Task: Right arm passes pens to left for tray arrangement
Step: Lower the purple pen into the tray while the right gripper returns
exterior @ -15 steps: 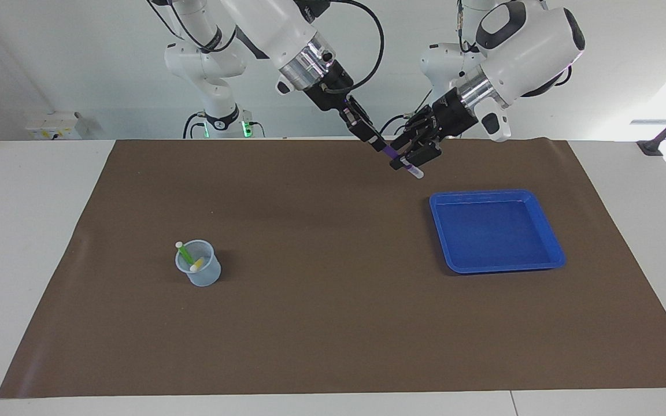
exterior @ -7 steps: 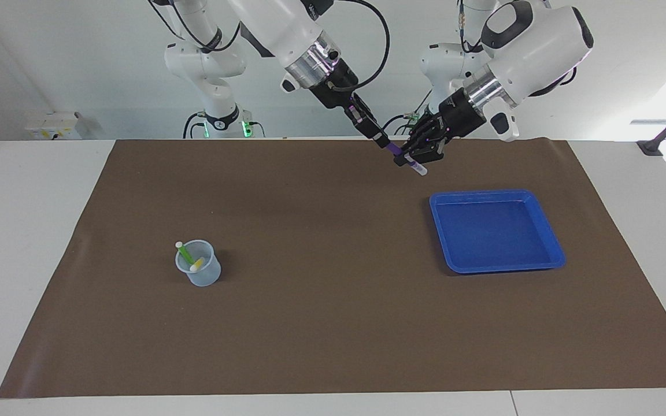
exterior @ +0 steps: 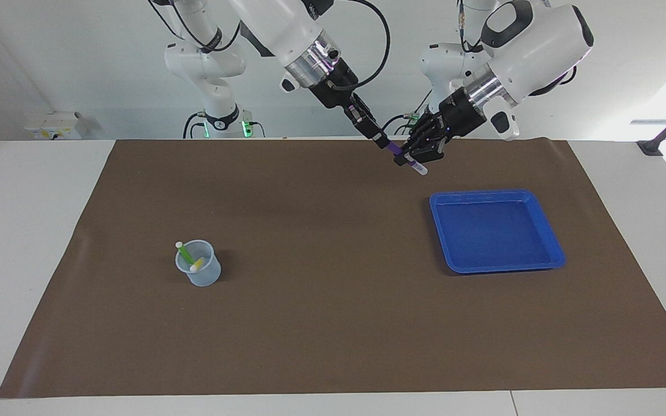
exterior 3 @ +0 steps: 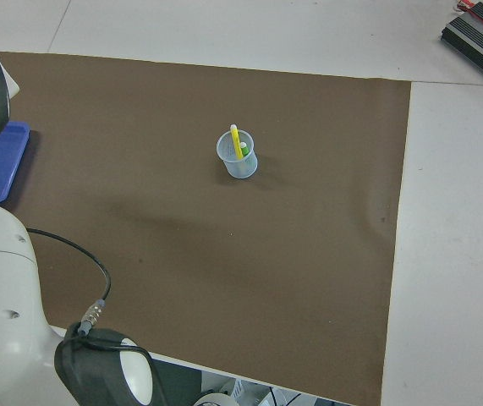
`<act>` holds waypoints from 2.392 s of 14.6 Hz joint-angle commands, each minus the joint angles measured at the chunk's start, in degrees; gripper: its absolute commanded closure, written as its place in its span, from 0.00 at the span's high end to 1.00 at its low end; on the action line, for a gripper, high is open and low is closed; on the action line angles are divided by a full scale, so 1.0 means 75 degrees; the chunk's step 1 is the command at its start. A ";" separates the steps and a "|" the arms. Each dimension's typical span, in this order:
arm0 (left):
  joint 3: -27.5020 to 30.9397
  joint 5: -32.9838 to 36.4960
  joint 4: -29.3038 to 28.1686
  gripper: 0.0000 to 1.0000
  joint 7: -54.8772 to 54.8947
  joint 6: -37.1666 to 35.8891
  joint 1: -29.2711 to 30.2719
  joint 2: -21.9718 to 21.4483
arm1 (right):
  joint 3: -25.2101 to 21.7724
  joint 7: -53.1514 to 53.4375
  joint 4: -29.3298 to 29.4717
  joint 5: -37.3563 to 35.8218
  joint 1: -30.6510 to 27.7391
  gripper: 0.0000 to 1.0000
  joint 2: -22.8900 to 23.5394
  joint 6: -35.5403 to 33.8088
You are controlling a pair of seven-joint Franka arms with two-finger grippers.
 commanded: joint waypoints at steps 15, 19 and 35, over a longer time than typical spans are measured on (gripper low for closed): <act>0.0057 0.3421 -0.0904 0.00 0.8890 -0.0808 0.1693 0.0484 | -0.2324 -0.6752 -0.1322 -0.1559 -0.0200 1.00 -0.0835 -0.2299; 0.0057 0.4910 -0.0928 0.00 1.0394 -0.0118 0.1706 0.1445 | -0.2933 -0.9516 -0.1533 -0.2894 -0.0212 1.00 -0.0741 -0.2698; 0.0057 0.5570 -0.2017 0.00 1.0537 0.1818 0.1706 0.2432 | -0.4107 -1.3309 -0.2551 -0.3647 -0.0282 1.00 0.0396 -0.0613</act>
